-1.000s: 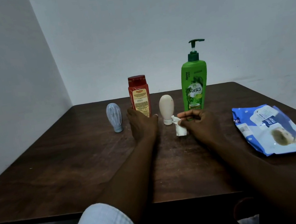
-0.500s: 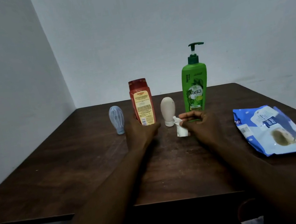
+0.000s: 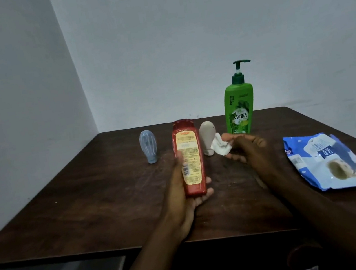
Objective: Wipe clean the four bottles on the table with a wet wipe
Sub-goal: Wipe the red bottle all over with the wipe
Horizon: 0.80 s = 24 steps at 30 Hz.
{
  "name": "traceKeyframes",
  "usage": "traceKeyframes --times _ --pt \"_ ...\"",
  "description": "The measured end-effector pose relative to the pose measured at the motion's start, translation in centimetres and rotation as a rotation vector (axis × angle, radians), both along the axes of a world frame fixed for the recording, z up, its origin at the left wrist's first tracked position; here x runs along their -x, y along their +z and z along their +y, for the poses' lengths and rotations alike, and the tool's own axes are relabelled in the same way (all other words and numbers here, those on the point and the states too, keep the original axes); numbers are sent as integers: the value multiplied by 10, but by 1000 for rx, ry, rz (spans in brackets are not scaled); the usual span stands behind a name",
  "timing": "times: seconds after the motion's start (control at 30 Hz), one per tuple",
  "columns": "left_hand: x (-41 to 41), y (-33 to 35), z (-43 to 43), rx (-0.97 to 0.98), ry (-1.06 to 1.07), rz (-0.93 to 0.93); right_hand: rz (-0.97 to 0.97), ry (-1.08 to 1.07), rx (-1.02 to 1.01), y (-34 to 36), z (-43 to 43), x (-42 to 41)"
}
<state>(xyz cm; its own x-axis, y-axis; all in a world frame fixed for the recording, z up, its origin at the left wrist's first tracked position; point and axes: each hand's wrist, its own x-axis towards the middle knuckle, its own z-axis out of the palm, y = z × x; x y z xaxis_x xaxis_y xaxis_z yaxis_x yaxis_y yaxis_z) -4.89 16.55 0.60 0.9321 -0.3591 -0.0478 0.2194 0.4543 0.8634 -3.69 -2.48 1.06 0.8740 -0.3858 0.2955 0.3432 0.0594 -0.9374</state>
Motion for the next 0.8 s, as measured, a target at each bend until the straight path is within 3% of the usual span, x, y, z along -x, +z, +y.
traceKeyframes --times 0.13,0.37,0.53,0.8 --pt "-5 -5 5 124 -7 89 -71 -33 252 23 15 11" --pt "-6 -5 8 147 -36 143 -226 -161 628 54 33 0" --pt "-7 -5 9 171 -89 157 -329 -253 736 52 42 -1" --pt "-9 -9 8 255 -56 183 -344 -168 923 19 54 26"
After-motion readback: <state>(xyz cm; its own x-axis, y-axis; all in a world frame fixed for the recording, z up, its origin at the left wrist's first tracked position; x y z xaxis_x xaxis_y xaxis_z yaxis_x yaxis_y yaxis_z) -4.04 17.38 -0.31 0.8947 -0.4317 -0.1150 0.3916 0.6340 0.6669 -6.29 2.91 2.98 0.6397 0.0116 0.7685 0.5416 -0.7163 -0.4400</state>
